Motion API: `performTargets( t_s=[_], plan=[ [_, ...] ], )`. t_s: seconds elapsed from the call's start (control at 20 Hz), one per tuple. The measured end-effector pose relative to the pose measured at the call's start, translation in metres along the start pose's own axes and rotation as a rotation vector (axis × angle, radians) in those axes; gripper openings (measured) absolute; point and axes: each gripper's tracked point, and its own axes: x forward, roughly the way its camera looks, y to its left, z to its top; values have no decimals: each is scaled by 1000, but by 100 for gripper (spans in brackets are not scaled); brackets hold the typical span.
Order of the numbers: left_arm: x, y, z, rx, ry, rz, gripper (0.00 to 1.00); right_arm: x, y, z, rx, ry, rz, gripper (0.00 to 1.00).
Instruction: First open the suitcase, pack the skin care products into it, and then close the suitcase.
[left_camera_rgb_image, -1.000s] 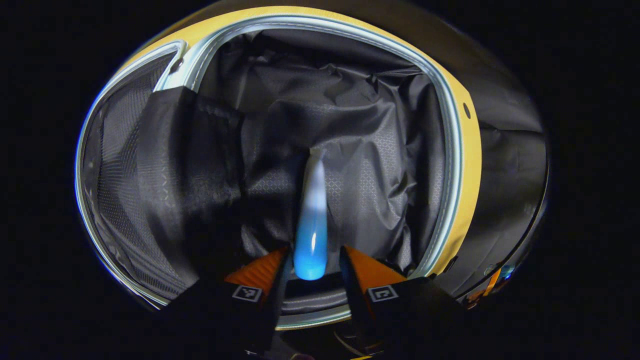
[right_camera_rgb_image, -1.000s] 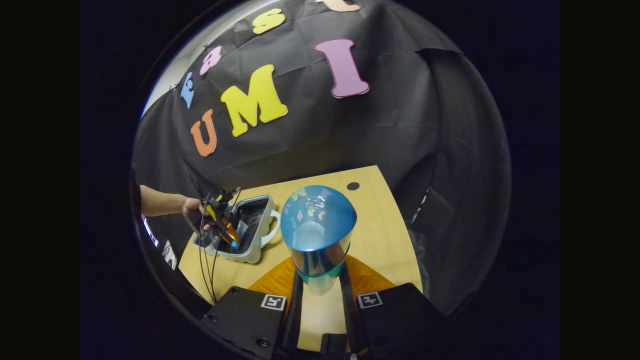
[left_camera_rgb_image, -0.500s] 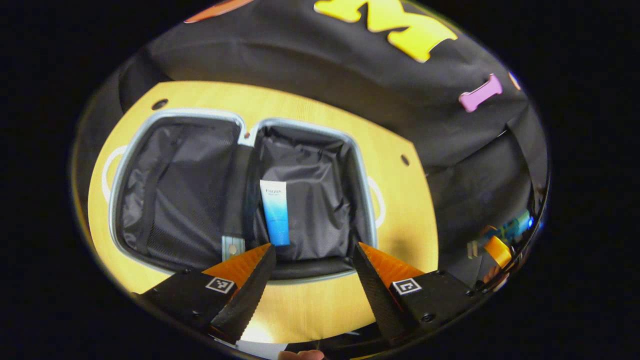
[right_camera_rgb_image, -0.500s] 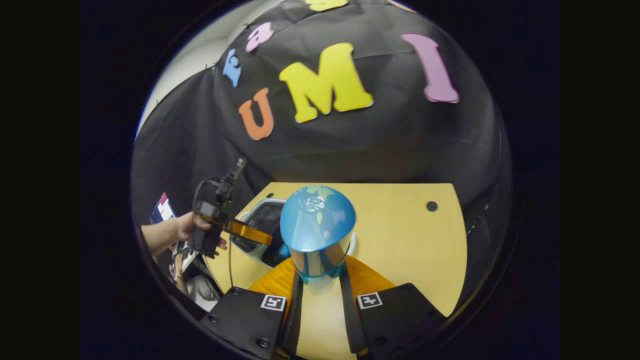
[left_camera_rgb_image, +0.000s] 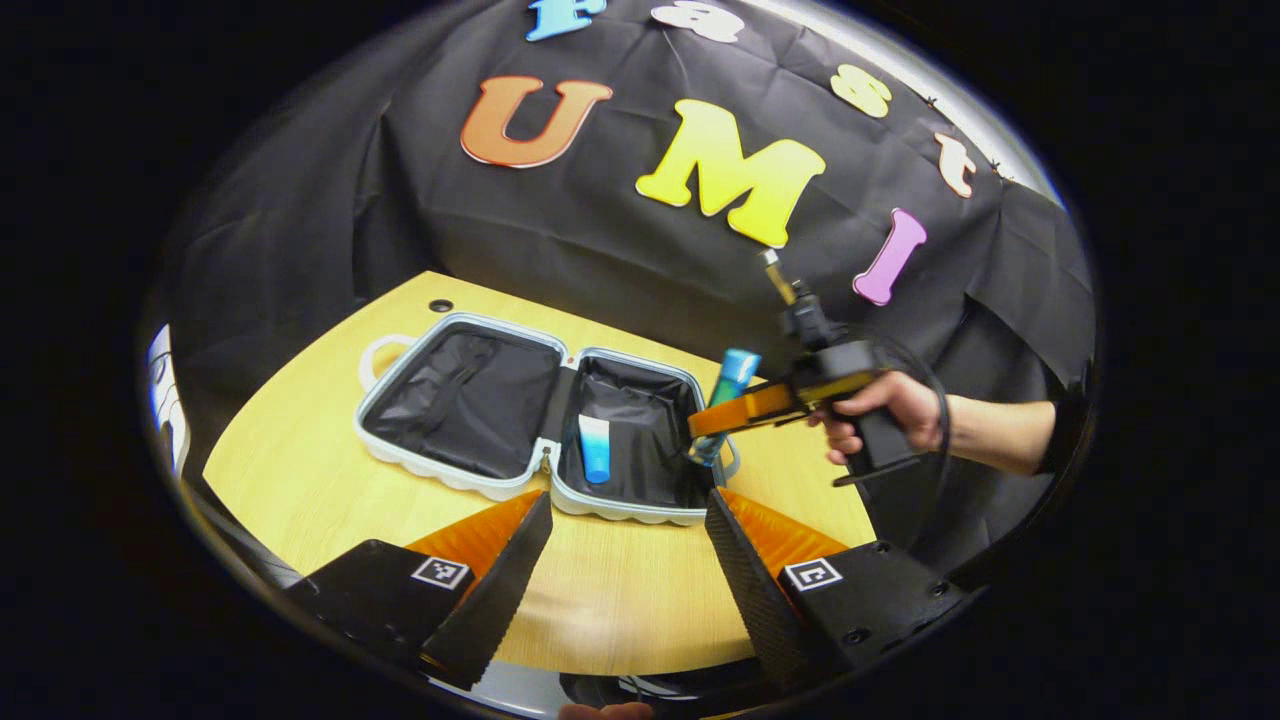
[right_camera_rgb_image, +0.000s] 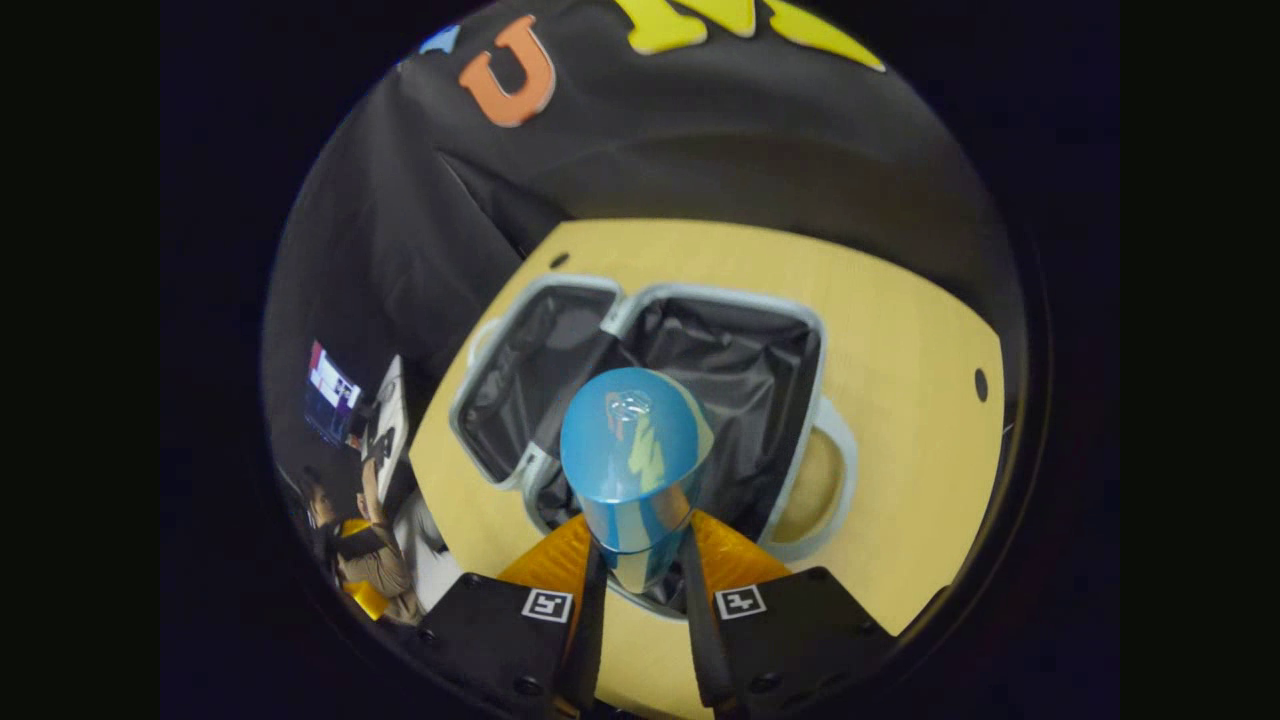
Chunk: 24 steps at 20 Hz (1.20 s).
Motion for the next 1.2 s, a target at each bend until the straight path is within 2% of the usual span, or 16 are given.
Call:
performTargets(
  t_s=[0.15,0.3,0.4,0.5,0.65,0.8,0.85,1.05,1.2],
  plan=[
    [-25,15,-5,-48,-24,19,99,47,-15,-7,127,172,-63,35],
    [-50,43,-11,-56,-37,70,98,75,-37,-13,200,241,-162,35],
    [-63,61,-9,-49,-46,121,98,82,-41,-7,280,240,-172,35],
    [-71,69,-6,-67,-55,140,99,87,-45,-6,317,241,-193,35],
    [-77,73,-2,-90,-67,140,98,93,-48,-8,298,249,-252,32],
    [-77,71,-1,-75,-59,131,98,94,-49,-9,274,252,-295,38],
    [-77,71,1,-58,-57,133,99,93,-49,-9,268,255,-303,32],
    [-77,68,7,-8,-49,124,99,90,-46,-9,300,224,-299,40],
    [-75,66,12,1,-54,112,99,72,-43,-17,328,210,-275,39]
  ],
)
